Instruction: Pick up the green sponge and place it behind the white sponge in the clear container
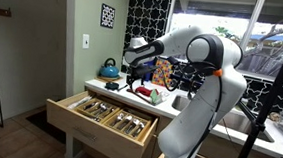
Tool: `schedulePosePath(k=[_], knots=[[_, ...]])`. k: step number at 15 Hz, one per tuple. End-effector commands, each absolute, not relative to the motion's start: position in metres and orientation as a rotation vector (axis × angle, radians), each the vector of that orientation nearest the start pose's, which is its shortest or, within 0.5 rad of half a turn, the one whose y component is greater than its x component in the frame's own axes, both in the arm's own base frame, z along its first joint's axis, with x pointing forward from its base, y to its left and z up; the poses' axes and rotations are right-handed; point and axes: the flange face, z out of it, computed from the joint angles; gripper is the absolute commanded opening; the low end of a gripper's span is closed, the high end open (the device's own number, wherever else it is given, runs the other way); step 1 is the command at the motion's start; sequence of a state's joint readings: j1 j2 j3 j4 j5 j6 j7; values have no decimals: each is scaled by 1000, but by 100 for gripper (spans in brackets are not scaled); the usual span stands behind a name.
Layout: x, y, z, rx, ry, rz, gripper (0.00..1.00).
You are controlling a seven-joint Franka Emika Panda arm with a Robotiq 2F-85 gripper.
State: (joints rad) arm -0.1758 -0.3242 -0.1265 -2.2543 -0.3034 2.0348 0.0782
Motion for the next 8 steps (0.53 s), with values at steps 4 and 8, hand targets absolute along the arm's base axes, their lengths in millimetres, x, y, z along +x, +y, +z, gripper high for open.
schedulePosePath(k=[4,8], knots=[[427,-181,503,-3374,783,-93,100],[428,-181,503,-3377,792,-95,100]])
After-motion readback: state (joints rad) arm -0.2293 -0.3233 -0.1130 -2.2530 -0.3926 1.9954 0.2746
